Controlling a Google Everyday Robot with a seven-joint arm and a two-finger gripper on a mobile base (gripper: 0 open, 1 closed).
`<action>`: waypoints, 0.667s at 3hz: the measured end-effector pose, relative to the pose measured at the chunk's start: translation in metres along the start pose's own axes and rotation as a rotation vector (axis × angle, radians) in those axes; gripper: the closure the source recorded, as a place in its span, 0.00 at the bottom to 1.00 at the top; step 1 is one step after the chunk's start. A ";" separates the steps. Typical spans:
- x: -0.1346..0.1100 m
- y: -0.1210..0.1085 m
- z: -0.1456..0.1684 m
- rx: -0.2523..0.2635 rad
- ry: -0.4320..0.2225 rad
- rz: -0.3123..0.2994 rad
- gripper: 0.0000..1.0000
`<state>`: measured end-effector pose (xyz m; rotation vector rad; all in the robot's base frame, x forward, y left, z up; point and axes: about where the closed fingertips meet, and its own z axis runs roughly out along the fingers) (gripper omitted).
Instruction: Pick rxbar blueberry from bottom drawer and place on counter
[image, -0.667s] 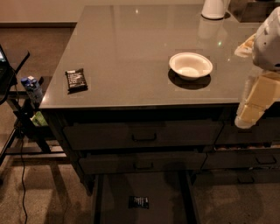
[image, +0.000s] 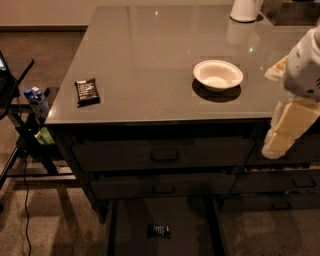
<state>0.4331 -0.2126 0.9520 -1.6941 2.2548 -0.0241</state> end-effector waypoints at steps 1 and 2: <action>0.006 0.022 0.043 -0.061 -0.081 0.056 0.00; 0.010 0.039 0.083 -0.092 -0.156 0.099 0.00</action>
Offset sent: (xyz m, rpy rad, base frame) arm -0.0208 0.0249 -0.1455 0.3104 0.0962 -0.0579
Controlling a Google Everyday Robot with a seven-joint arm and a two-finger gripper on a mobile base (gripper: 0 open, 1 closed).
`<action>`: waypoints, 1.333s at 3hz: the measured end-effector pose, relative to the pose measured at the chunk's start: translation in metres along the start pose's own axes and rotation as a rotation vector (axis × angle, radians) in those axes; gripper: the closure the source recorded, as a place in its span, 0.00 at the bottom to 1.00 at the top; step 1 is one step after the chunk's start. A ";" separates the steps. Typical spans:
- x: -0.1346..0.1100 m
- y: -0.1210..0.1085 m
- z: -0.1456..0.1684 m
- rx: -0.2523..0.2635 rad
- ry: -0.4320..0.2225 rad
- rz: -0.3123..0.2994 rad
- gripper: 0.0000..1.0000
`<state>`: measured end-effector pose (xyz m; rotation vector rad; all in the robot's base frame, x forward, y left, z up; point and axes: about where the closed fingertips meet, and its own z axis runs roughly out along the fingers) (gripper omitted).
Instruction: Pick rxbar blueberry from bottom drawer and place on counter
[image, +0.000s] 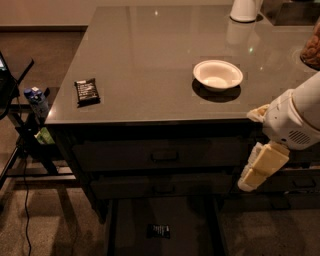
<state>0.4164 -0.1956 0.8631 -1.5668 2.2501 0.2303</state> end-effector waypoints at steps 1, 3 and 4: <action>0.005 0.003 0.007 -0.001 -0.002 0.004 0.00; 0.054 0.011 0.105 -0.055 0.023 0.024 0.00; 0.071 0.015 0.144 -0.091 0.019 0.050 0.00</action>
Offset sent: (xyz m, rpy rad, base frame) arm -0.0105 -0.0150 -0.1621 -0.0007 0.1196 -0.0338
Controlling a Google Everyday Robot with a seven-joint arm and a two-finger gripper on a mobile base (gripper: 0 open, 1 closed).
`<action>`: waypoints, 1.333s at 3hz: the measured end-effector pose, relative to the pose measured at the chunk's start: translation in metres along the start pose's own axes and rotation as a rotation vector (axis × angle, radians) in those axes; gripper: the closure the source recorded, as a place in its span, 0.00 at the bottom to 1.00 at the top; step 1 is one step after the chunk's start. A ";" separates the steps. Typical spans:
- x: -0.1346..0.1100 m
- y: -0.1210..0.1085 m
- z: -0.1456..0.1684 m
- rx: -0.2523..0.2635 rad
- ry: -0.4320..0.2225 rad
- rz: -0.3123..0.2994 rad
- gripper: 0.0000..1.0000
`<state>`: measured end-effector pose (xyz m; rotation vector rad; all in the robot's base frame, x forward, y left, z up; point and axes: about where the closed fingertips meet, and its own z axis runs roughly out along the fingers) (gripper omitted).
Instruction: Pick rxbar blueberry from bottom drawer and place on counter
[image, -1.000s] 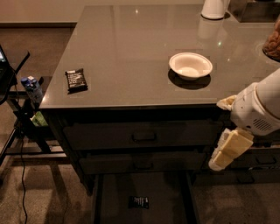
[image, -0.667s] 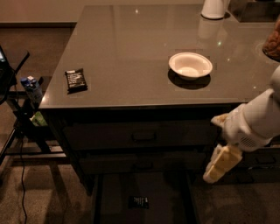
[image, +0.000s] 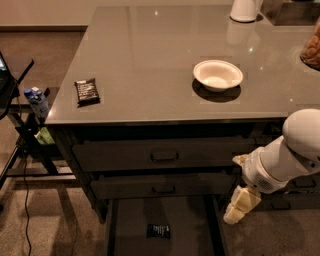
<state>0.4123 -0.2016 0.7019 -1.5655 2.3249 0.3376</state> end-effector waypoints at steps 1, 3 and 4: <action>0.000 0.000 0.000 0.000 0.000 0.000 0.00; 0.029 0.012 0.077 -0.070 -0.059 -0.009 0.00; 0.039 0.011 0.111 -0.090 -0.097 -0.015 0.00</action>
Offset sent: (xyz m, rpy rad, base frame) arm -0.0178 0.0090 -0.0864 0.0418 0.0675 0.0409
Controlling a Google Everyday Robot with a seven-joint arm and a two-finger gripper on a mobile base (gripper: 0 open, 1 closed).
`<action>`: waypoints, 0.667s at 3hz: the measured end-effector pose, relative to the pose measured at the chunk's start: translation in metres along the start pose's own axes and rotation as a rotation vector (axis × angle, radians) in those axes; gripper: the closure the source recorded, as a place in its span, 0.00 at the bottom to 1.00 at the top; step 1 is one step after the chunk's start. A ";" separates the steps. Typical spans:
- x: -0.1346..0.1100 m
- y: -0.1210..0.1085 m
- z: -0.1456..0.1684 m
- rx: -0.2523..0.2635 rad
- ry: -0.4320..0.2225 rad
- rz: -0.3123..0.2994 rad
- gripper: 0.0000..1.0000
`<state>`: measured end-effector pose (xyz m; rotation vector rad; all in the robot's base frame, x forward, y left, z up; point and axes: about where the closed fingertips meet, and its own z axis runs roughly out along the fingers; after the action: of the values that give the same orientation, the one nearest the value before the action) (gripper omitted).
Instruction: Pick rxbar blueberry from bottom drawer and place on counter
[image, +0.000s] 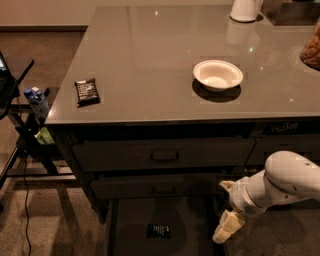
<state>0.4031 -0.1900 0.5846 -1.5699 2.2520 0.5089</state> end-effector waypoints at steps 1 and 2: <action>0.012 0.001 0.038 -0.047 -0.008 0.009 0.00; 0.013 0.002 0.039 -0.050 -0.006 0.010 0.00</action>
Offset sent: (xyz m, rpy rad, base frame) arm -0.0002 0.0062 -0.0313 0.0170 0.0289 0.0109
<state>0.4006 -0.1809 0.5445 -1.5802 2.2600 0.5764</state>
